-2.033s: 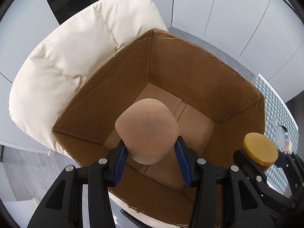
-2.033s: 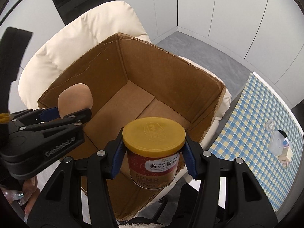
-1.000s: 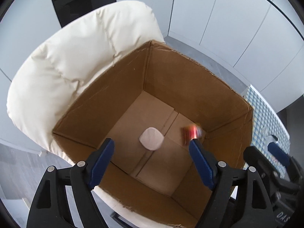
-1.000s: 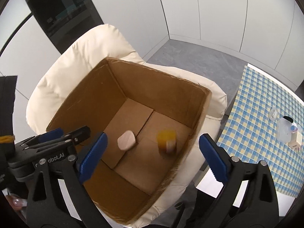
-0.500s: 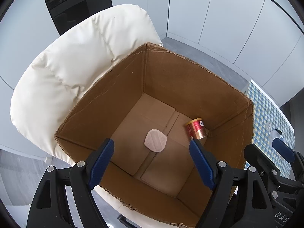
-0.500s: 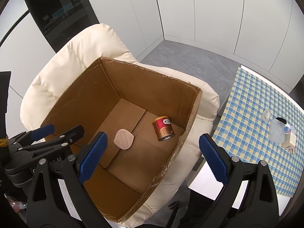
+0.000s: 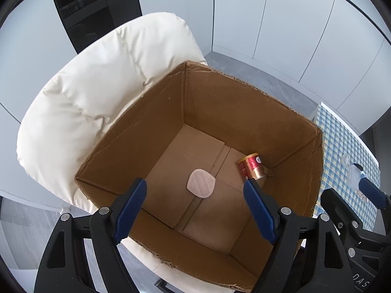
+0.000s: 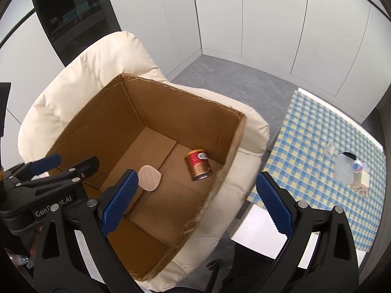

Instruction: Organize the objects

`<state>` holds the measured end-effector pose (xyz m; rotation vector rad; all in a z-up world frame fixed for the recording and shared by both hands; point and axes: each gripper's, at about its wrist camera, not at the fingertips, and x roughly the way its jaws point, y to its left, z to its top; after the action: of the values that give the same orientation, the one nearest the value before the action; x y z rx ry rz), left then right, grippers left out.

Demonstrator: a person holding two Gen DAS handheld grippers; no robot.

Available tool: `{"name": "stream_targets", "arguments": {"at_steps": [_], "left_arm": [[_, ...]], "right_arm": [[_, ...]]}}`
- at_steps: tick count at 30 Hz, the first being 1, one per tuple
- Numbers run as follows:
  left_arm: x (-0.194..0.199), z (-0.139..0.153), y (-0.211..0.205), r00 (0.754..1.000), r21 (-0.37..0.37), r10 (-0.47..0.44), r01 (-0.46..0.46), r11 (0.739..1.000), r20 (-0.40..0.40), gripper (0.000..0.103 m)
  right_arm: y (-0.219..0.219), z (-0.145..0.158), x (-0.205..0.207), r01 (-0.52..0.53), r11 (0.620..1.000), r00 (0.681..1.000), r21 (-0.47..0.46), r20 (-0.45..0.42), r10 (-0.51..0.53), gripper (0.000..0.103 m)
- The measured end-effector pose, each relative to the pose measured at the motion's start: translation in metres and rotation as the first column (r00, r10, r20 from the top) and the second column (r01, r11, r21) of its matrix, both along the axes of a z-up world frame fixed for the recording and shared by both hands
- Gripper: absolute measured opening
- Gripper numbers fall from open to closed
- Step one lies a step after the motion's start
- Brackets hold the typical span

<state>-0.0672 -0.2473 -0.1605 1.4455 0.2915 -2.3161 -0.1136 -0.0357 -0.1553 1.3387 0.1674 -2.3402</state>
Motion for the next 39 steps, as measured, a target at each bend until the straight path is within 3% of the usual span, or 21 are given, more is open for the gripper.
{"name": "stream_targets", "arguments": {"at_steps": [6, 20, 28, 39], "left_arm": [[0.014, 0.018, 0.01, 1.0, -0.048, -0.02, 0.019, 0.999, -0.018, 0.082], [0.042, 0.058, 0.067, 0.991, -0.054, -0.121, 0.118, 0.992, -0.053, 0.082], [0.071, 0.07, 0.085, 0.991, -0.031, -0.118, 0.116, 0.993, -0.068, 0.083], [0.116, 0.081, 0.106, 0.991, -0.055, -0.118, 0.114, 0.992, -0.067, 0.086]], "right_arm": [[0.011, 0.015, 0.01, -0.001, 1.0, 0.999, 0.031, -0.041, 0.002, 0.099], [0.052, 0.05, 0.047, 0.011, 1.0, 0.996, 0.029, -0.083, -0.009, 0.099], [0.078, 0.068, 0.077, 0.013, 1.0, 0.995, 0.011, -0.103, -0.012, 0.099], [0.102, 0.081, 0.129, -0.015, 1.0, 0.993, 0.011, -0.113, 0.016, 0.099]]}}
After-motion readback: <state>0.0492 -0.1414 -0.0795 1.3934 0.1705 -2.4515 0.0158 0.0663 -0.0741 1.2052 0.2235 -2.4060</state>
